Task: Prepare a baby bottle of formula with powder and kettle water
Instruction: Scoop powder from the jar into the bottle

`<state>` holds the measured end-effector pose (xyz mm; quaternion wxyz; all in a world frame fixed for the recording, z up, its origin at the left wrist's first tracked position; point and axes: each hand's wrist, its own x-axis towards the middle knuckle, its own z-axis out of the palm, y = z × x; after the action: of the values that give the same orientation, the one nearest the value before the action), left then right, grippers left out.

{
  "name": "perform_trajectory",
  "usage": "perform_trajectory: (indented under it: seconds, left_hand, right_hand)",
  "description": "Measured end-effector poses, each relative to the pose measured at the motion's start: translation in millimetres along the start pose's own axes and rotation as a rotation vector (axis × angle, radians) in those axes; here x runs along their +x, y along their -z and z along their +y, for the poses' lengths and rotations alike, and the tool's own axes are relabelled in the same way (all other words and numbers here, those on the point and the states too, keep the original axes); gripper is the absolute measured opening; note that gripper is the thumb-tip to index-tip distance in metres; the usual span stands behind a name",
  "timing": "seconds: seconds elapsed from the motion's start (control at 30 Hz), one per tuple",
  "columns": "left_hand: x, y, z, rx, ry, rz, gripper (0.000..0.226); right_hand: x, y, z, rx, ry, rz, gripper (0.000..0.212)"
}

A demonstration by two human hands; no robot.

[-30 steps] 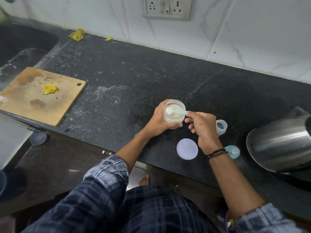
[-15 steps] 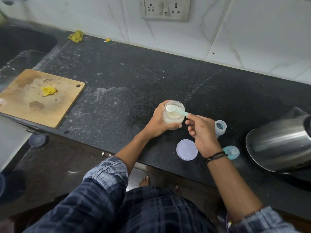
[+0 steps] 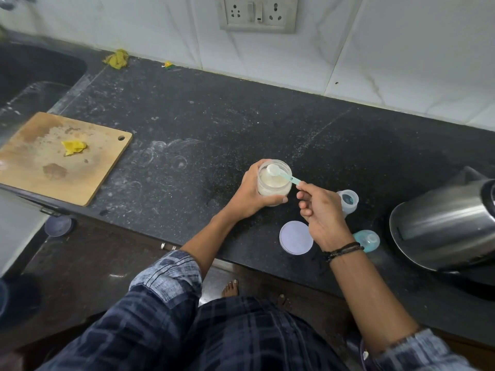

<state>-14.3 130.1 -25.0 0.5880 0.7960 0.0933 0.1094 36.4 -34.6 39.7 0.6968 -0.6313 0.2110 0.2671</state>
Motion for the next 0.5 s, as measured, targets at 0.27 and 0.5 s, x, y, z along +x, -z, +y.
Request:
perform_trajectory:
  seconds: [0.27,0.5]
  left_hand:
    - [0.0,0.4,-1.3,0.001,0.014,-0.011,0.086]
    - [-0.1,-0.8,-1.3,-0.011,0.019,-0.011,0.084]
  right_hand:
    - [-1.3,0.3,0.3,-0.207,0.198,0.048,0.016]
    - [-3.6,-10.2,-14.5,-0.717,0.586,0.123,0.019]
